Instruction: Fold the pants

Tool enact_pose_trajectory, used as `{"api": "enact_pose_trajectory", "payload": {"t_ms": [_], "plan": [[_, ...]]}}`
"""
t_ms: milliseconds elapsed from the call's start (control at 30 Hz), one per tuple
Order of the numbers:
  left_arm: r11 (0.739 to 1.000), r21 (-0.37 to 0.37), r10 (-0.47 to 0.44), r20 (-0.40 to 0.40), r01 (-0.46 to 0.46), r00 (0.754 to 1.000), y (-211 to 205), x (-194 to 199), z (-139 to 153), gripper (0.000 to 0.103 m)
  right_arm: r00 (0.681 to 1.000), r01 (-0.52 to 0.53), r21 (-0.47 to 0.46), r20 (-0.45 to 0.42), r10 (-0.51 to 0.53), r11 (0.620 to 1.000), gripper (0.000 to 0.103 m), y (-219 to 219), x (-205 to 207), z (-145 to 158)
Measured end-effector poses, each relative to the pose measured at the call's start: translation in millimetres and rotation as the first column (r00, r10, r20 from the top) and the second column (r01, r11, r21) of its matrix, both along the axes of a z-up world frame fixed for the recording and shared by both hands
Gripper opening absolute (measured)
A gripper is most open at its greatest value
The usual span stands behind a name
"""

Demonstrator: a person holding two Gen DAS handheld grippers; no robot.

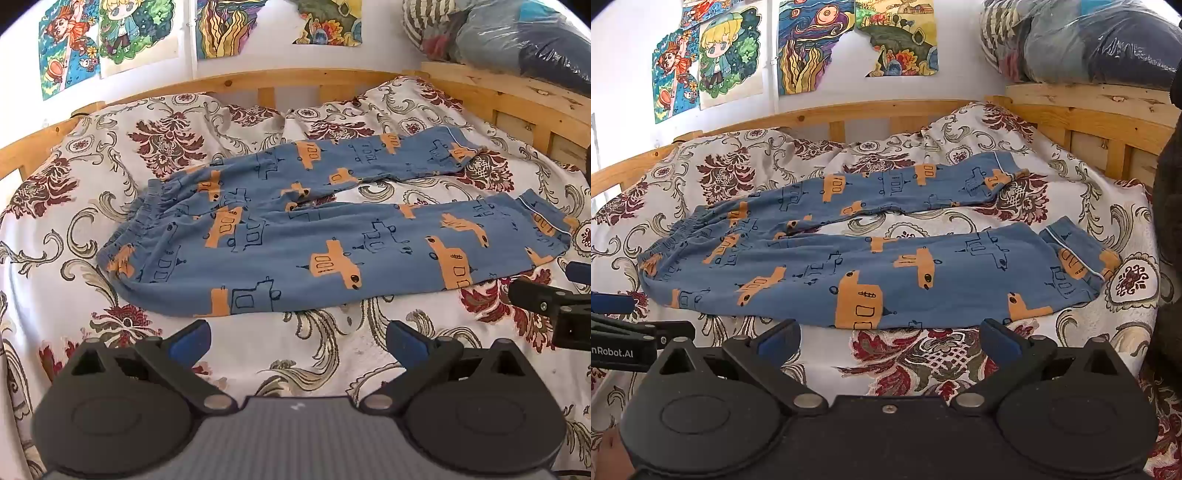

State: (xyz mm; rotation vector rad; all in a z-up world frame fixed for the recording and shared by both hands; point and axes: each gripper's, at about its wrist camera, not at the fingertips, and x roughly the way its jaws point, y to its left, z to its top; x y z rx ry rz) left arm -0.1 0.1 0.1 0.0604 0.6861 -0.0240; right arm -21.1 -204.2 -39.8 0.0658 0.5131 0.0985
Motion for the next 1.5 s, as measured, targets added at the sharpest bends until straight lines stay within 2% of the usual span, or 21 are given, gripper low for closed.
{"api": "enact_pose_trajectory", "payload": {"t_ms": [1500], "plan": [[1.000,0.000,0.001,-0.009,-0.001,1.000,-0.5,0.1,-1.7,0.103,1.000,0.001,0.000,-0.009,-0.001,1.000,0.102,2.4,2.1,-1.8]]}}
